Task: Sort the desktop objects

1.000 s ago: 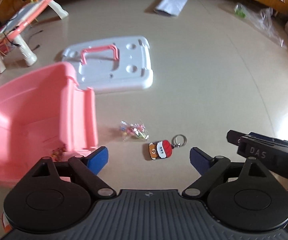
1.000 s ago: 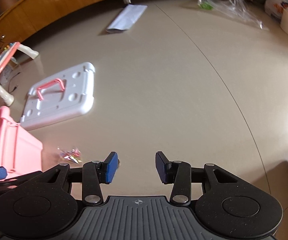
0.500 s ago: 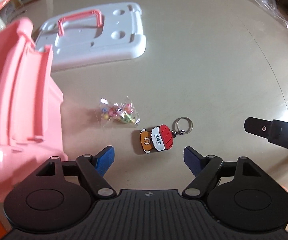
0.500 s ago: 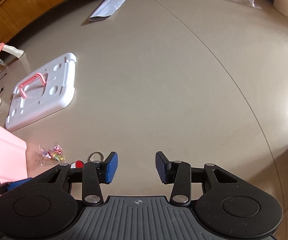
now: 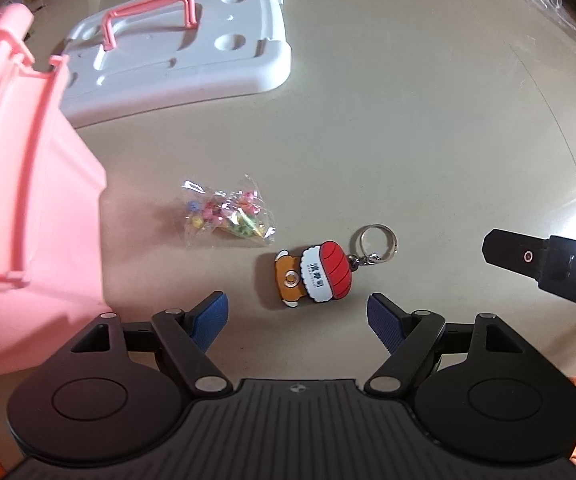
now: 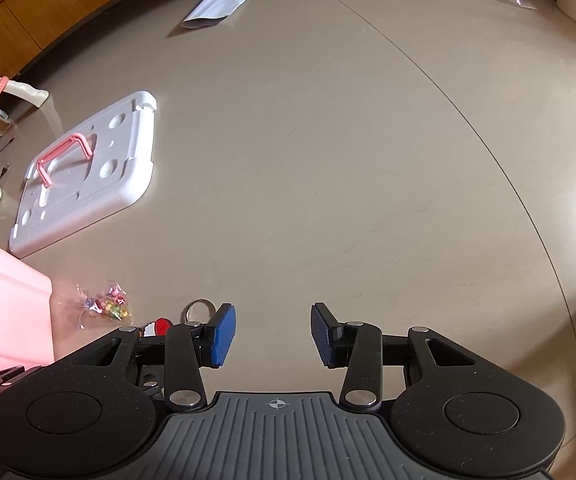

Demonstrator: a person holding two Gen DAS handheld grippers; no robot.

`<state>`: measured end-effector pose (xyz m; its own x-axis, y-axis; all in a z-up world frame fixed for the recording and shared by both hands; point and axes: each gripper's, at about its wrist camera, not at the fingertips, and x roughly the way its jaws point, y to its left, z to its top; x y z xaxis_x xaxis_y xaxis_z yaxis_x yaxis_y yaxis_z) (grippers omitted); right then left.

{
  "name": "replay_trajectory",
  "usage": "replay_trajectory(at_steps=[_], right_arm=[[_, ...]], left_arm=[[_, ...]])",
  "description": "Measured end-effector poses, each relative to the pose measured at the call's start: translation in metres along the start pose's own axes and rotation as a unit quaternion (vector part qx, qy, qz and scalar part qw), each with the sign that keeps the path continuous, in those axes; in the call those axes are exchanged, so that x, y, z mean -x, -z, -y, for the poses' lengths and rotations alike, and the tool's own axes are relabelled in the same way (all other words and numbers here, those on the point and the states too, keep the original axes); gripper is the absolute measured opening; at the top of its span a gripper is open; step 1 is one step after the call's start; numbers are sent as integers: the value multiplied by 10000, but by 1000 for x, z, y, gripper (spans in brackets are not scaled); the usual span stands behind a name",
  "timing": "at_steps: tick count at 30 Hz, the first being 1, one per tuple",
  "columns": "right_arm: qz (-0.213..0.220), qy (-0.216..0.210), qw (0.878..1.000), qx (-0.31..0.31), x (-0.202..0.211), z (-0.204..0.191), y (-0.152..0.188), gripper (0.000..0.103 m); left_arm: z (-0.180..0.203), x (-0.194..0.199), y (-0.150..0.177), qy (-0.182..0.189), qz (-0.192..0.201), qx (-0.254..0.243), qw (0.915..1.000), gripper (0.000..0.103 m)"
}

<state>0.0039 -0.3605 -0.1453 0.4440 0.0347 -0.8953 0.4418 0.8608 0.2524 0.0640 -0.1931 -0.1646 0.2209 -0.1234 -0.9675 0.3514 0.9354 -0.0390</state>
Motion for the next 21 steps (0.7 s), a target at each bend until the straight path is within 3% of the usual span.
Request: replay_trajectory(at_steps=[9,13,18,21], right_arm=[[4,-76,9999,-68,-3,2,-4,39],[-27,-93,9999,-73,-6,2,-3,39],[-61,-107,9999,-99,-6,2,-1,39],[-59,-101,9999,-99,-6,1,-1,39]], left_arm=[[-1,-14,-1,-31,-103,21,9999,79],[-3,-18,-2,-46,-127,88,9999,69],[-4,-17,-3,-54,-24,117,9999,67],[-1,-15,-3,-3,58,35,10000,55]])
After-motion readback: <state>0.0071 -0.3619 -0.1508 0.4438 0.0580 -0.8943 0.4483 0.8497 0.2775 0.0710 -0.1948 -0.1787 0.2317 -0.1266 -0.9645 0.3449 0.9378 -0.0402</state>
